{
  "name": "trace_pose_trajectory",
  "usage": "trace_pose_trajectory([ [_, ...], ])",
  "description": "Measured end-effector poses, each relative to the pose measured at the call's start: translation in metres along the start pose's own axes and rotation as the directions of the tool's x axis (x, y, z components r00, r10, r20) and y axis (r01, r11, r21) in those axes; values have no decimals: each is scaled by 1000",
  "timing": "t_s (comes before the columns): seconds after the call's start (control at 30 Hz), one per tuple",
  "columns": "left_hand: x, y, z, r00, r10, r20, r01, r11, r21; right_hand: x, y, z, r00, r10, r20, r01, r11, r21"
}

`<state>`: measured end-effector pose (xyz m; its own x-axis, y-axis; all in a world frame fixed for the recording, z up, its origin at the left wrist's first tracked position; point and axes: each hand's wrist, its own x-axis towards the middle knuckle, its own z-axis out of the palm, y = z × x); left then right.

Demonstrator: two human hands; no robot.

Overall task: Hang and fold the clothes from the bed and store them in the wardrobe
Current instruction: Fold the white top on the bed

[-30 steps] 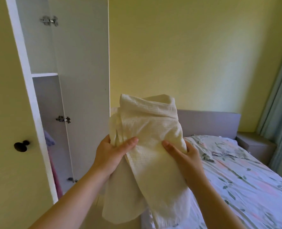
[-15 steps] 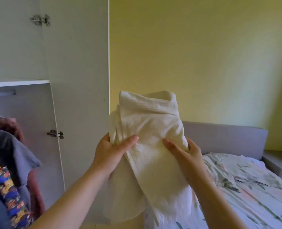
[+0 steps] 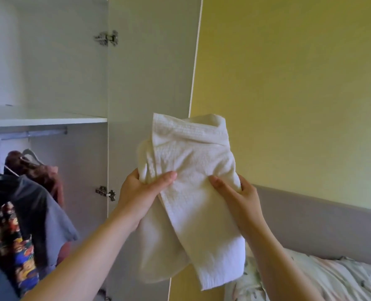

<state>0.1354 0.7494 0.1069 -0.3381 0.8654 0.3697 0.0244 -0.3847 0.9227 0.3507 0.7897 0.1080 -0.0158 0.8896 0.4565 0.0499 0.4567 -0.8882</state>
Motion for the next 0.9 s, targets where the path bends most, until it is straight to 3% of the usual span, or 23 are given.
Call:
trace_pose_trajectory([
  [0.33,84,-5,-102,972,65,-225,-73,997,-28,105,24,147,965,-57,256,30,994,107],
  [0.57,139,10,-170,913,130,-387,-70,984,165,168,38,252,889,-129,439,2,960,279],
  [0.9,241,33,-224,802,291,-522,-134,939,316,279,29,377,786,-248,566,-38,895,445],
])
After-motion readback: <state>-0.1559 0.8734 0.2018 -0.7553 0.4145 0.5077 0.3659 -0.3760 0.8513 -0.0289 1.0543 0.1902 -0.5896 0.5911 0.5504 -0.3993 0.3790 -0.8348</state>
